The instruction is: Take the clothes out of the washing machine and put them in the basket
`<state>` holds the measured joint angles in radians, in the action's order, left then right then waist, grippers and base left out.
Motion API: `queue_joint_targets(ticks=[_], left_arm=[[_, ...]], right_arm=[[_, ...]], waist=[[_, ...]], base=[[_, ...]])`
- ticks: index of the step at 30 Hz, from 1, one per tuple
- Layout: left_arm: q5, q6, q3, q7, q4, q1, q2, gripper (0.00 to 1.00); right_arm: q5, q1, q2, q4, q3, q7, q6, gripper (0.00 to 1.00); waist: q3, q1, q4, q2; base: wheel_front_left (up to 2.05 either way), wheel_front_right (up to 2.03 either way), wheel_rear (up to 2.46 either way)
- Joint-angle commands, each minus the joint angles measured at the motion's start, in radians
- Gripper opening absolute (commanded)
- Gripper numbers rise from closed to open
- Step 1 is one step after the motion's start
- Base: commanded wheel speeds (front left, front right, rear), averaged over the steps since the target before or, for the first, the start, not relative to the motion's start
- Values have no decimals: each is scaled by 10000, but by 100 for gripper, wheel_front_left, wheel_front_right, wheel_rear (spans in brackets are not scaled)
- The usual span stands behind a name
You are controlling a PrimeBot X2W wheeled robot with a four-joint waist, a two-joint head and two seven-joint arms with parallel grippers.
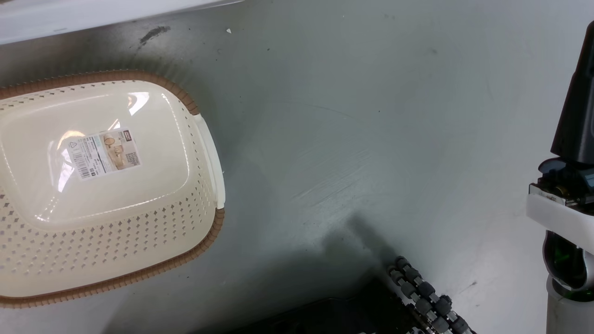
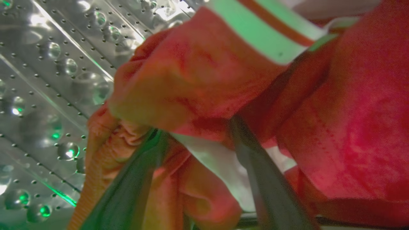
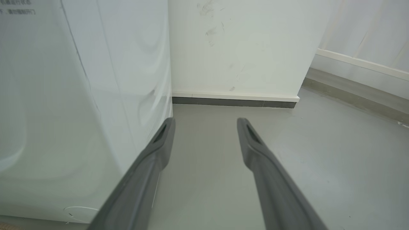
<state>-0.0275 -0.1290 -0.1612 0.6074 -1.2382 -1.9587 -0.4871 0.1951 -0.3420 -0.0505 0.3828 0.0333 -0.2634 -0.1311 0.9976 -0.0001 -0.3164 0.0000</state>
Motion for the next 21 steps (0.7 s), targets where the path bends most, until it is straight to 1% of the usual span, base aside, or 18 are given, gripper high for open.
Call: queue_joint_targets(ticks=[1,6,9,10,15,21], left_arm=[[-59,6,-78,83,-46,-31,-34,100],[-103,12,-242,181,-110,51,-146,100],[-271,67,-496,-163,75,55,-256,100],[-263,59,-521,-264,95,75,-267,0],[-56,32,-570,-675,74,242,-217,0],[181,13,-715,-1941,197,739,-214,0]], right_arm=[[50,-100,5,47,-15,-21,7,100],[140,-173,5,66,-5,-21,7,100],[197,-213,5,54,15,-21,7,100],[220,-233,5,39,20,-21,7,100],[138,-325,5,4,10,-21,7,100],[35,-328,5,-76,28,-21,7,100]], waist=[[53,1,-19,0],[157,1,-84,0],[183,1,-88,0],[175,1,-88,0],[35,1,-4,0],[-452,1,81,0]], base=[[0,0,0],[0,0,0],[0,0,0],[0,0,0],[0,0,0],[0,0,0]])
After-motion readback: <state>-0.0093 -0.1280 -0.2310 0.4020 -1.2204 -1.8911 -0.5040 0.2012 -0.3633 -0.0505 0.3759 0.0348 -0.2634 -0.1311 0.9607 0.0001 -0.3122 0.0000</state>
